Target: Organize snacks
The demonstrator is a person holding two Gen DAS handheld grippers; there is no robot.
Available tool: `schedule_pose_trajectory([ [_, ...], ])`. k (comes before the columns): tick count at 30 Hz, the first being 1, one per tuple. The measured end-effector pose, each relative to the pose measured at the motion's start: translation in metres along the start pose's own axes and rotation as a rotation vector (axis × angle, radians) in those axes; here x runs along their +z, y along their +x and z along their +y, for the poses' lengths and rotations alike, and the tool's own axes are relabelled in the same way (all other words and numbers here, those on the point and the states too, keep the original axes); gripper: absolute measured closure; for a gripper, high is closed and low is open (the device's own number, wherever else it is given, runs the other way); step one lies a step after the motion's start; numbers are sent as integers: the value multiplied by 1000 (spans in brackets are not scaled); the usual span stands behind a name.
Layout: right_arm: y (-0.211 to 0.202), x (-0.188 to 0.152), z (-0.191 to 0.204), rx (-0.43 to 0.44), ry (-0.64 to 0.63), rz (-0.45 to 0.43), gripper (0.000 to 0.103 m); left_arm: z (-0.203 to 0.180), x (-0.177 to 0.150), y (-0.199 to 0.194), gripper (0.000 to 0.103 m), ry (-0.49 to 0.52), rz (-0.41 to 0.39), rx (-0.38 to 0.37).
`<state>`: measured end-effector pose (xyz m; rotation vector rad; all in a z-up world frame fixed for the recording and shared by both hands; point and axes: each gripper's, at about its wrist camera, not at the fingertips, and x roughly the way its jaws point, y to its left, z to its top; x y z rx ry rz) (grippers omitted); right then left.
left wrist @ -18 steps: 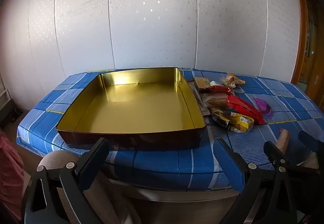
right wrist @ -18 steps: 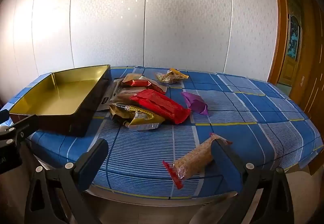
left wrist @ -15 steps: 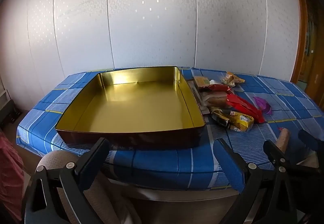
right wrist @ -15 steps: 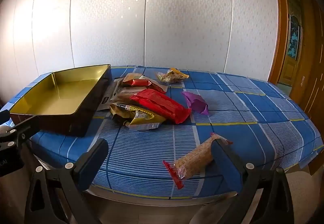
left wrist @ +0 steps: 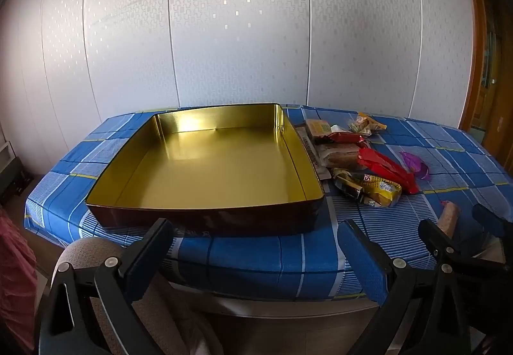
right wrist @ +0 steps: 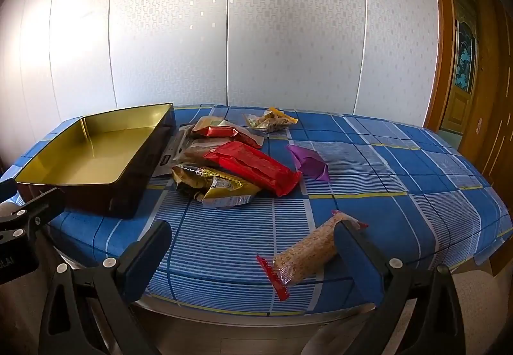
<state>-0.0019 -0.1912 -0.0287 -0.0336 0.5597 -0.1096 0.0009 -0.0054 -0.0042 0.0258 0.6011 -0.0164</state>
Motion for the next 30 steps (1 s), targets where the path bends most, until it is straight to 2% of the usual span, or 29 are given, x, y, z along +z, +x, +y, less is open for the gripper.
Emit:
schedule_pose_trajectory([
  [30,1,0,-1,-3,8,2,0,1,0,4,0,-4,20,-6],
])
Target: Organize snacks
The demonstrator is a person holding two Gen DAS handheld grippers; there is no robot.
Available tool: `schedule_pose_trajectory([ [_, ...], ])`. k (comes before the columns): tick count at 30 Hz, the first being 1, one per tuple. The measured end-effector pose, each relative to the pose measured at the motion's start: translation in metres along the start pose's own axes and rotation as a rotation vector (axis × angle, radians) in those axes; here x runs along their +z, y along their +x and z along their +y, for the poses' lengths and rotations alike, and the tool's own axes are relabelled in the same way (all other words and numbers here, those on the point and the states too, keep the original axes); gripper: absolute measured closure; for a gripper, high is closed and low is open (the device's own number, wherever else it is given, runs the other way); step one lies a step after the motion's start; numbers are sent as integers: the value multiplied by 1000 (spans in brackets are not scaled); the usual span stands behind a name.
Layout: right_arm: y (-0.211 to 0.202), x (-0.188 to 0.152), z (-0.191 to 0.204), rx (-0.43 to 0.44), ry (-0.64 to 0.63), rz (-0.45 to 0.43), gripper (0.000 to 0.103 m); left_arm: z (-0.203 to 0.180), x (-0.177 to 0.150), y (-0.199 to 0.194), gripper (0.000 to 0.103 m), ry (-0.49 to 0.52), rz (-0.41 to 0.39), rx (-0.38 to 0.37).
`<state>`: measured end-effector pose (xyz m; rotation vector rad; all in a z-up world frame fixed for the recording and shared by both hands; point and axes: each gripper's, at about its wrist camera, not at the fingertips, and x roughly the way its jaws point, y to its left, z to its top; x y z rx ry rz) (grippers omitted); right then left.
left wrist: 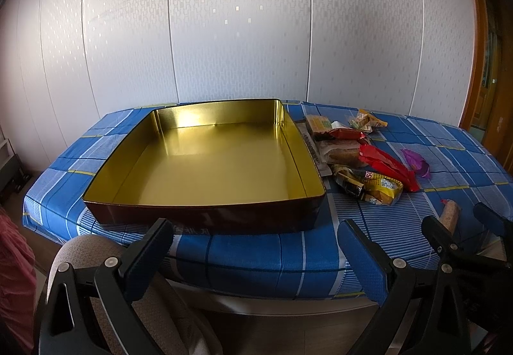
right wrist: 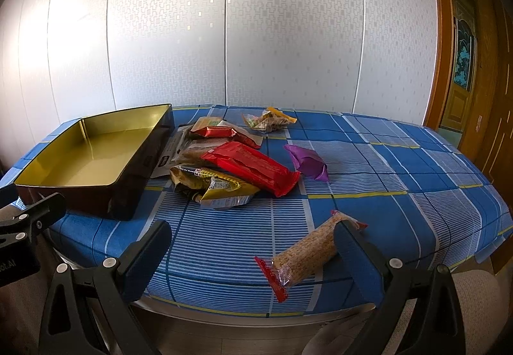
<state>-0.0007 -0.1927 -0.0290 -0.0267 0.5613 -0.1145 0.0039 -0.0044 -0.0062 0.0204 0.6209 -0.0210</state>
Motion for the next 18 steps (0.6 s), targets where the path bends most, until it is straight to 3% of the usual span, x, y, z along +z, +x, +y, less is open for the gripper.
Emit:
schedule_pose_trajectory([
  [18,0,1,-2,-6,8,-2,0,2,1,4,0,-5,25,-12],
])
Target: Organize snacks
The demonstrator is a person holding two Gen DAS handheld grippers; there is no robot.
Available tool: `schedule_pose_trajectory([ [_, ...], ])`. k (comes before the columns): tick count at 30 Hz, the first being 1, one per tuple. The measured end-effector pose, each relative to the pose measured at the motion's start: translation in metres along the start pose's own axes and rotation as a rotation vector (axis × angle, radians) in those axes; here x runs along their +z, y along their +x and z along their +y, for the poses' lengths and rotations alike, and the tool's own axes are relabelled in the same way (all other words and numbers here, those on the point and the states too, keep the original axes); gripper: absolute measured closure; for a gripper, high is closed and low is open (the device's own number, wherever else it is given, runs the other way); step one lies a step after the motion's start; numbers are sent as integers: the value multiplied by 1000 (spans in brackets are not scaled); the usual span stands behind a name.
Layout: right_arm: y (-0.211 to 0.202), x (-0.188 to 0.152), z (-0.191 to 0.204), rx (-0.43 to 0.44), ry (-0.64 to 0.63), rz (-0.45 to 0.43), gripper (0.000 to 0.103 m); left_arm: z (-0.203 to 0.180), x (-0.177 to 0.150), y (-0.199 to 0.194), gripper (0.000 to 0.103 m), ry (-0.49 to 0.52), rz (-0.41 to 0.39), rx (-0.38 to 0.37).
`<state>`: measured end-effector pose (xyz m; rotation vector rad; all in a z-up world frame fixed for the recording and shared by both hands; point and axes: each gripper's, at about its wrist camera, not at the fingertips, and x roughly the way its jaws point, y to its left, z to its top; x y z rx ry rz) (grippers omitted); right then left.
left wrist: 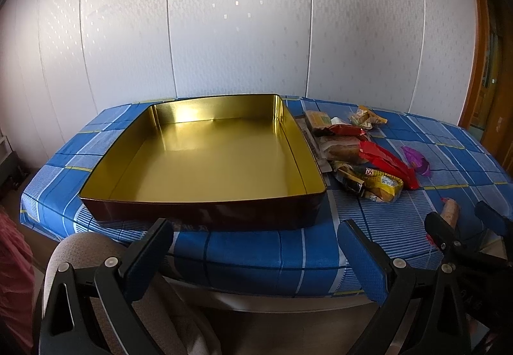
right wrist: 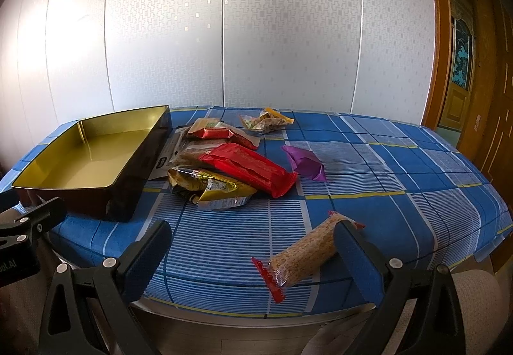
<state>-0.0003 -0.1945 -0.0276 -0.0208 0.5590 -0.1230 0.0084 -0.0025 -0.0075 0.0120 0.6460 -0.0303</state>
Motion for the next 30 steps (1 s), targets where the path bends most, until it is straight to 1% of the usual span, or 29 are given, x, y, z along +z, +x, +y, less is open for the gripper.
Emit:
schedule_pose_trajectory([
  [14,-1,2,-7,-22,24,-5,0,1,0,5,0,-4,27,-11],
  [16,-3,3,-11,-37,40,-13,0,1,-1,6,0,-2,29,-10],
  [19,-4,5,-25,-84,94,-20,0,-1,-1,5,0,11,20,-2],
  [23,2,4,-42,-128,154,22,2,-6,0,3,0,33,2,-1],
  [26,9,1,-53,-131,196,55,7,-13,0,4,0,69,-2,-8],
  [30,18,0,-60,-159,204,86,9,-21,1,2,0,109,-24,4],
])
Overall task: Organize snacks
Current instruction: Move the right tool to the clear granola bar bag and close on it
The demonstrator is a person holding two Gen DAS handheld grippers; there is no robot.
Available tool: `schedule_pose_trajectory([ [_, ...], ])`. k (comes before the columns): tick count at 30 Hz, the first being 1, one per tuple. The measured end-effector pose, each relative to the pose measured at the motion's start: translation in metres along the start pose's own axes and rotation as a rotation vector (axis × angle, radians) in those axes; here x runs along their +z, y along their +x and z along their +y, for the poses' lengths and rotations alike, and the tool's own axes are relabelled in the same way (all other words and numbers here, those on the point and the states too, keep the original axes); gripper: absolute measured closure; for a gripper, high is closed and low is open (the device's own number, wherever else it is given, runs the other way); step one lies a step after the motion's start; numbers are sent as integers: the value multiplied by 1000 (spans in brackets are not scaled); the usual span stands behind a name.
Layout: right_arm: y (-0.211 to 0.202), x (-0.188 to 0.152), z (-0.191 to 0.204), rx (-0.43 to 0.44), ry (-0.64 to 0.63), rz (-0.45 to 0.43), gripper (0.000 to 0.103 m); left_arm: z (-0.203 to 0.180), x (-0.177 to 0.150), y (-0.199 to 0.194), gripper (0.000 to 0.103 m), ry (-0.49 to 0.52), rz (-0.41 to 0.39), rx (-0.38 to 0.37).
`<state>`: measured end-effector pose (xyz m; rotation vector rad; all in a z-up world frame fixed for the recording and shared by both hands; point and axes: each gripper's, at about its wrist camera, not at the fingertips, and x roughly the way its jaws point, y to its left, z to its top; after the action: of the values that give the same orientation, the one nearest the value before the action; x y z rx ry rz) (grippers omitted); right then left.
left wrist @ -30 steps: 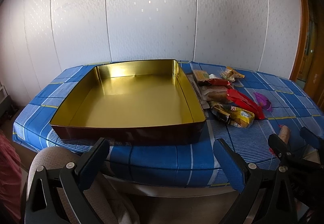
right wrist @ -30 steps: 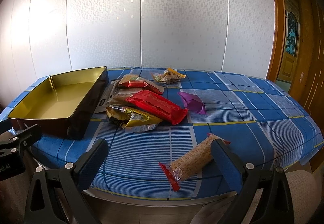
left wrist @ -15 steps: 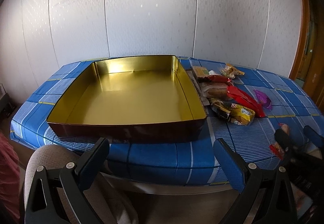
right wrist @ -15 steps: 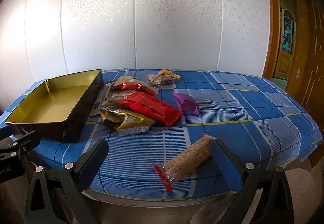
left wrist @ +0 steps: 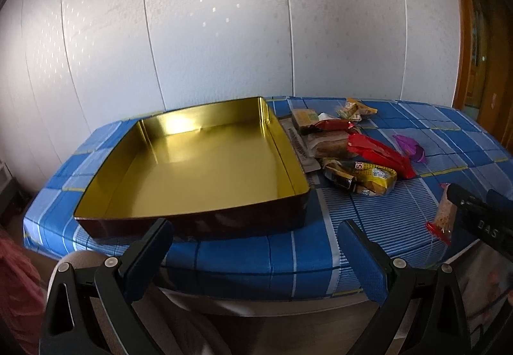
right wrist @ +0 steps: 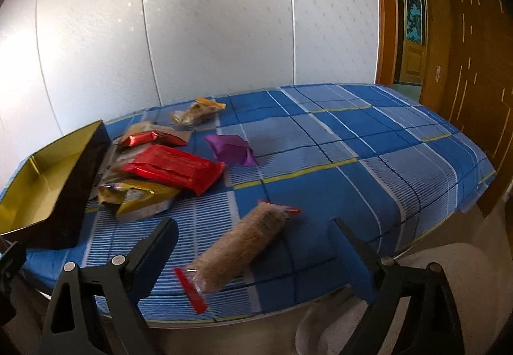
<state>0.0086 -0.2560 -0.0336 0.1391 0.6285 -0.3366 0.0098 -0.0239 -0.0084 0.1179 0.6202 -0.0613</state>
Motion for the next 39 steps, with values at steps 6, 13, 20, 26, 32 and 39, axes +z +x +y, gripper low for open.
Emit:
schedule_pose_trajectory([
  [6,20,-2,-1,-4,6,88,22,-5,2,6,0,12,32,-14],
  [13,41,-3,0,41,30,177,32,0,6,13,0,-32,73,-9],
  [20,44,0,4,38,-6,182,42,4,7,15,0,-49,87,9],
  [26,47,2,6,45,-33,181,57,3,10,15,0,-51,95,19],
  [32,59,13,5,99,-47,204,69,-1,15,18,0,-45,122,6],
  [39,83,34,2,170,-93,260,69,-13,23,22,0,-43,161,-67],
])
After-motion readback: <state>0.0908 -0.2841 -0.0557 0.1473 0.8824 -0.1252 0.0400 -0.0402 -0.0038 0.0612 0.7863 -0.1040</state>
